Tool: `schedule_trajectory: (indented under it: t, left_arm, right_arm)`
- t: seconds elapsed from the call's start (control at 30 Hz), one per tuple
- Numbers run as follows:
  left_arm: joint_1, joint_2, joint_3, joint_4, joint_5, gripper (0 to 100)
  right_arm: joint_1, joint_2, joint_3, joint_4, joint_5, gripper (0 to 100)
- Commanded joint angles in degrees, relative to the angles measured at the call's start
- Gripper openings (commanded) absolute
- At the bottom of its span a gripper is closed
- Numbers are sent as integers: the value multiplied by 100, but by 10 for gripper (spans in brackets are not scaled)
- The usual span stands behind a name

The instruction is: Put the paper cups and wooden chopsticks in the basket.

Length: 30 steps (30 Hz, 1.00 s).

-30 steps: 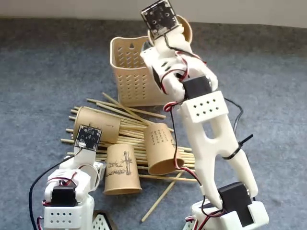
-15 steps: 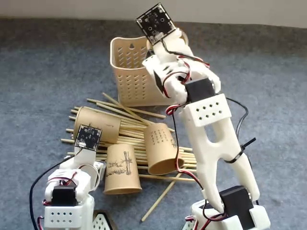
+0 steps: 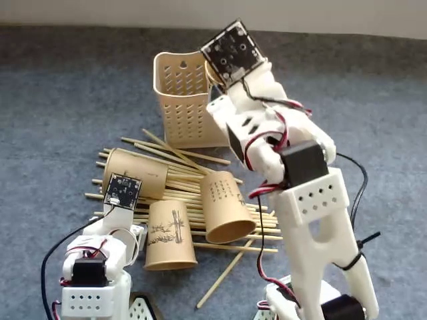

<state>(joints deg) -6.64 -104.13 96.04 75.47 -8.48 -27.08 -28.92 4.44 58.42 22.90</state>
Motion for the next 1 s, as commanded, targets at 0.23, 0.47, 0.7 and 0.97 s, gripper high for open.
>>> schedule_trajectory:
  t: [0.23,0.47,0.7,0.97]
  left_arm:
    - [66,-66,110,44,-18,189]
    - [66,-66,110,44,-18,189]
    - [66,-66,110,53,-18,189]
    - [66,-66,110,53,-18,189]
  right_arm:
    - [-13,-1499,2149,-884,53,197]
    - [-13,-2642,3222,-1121,97,105]
    - [-4,-3626,4303,-637,316,105]
    - [-40,-4171,4444,831,343,106]
